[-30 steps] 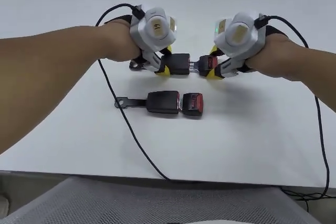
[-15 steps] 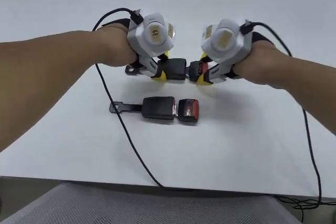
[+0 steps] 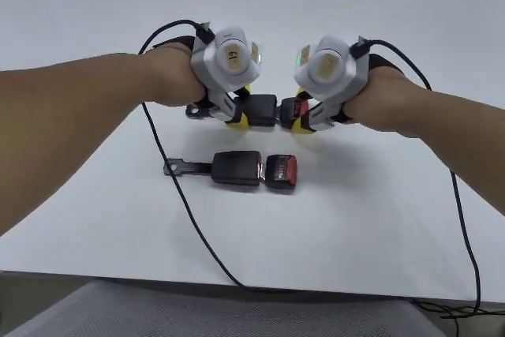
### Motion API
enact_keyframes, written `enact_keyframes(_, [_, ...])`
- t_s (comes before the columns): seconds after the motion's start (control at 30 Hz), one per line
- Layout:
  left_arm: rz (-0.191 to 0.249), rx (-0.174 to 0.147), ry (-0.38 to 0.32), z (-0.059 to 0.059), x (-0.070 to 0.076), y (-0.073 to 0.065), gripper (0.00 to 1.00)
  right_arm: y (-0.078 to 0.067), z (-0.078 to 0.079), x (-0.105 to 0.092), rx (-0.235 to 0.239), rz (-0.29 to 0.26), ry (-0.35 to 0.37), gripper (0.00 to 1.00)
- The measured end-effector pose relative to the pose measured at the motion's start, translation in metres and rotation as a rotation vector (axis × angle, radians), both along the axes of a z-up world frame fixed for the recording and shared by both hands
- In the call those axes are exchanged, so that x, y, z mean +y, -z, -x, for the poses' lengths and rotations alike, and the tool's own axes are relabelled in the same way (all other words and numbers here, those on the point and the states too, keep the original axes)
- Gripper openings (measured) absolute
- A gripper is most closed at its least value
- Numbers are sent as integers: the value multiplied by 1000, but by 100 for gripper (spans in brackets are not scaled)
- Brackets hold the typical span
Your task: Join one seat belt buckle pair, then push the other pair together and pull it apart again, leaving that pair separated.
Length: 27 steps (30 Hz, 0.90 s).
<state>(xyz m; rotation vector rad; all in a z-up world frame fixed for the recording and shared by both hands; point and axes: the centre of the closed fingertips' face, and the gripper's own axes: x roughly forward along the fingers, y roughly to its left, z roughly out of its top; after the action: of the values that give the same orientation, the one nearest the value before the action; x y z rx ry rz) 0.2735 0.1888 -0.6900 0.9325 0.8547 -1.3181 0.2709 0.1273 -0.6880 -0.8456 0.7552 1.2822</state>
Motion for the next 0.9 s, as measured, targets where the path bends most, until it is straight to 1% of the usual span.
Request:
enact_keyframes(0.07, [-2,2,-8,0,0,0,31,0,-1,-2,-4,7,-2,32])
enact_keyframes(0.1, [1,4,-8,-2,0,1,31,0,-2,-4,-5,12,-3,32])
enact_keyframes(0.17, [11,7,-6,-2,1,1,31,1,-3,-11,-6,21,-2,33])
enact_keyframes(0.2, [17,7,-5,-2,2,1,31,2,0,-14,-7,25,-4,33])
enact_keyframes(0.23, [22,8,-5,-2,2,1,31,1,0,-16,-6,17,-2,33])
enact_keyframes(0.27, [29,3,5,-2,1,0,31,2,-2,-17,8,-5,6,33])
enact_keyframes(0.3, [32,2,-3,-3,0,1,31,3,-4,-17,-1,-15,13,33])
enact_keyframes(0.33, [33,1,-4,-3,1,1,31,2,-1,-18,-2,-14,17,33])
enact_keyframes(0.43, [33,5,-11,-2,0,1,31,1,-1,-18,-5,-15,20,34])
enact_keyframes(0.5, [27,7,-6,-2,-1,1,31,2,-2,-25,-3,-12,24,34])
enact_keyframes(0.53, [23,8,-3,-2,0,1,31,3,1,-30,1,-11,29,34])
enact_keyframes(0.63, [16,9,-1,-1,-2,1,31,3,4,-47,8,-1,45,34])
enact_keyframes(0.87, [33,2,-11,1,-2,-1,32,2,7,-93,-13,43,53,34])
enact_keyframes(0.9, [35,-2,-14,2,-3,-2,32,2,10,-100,-12,47,55,34])
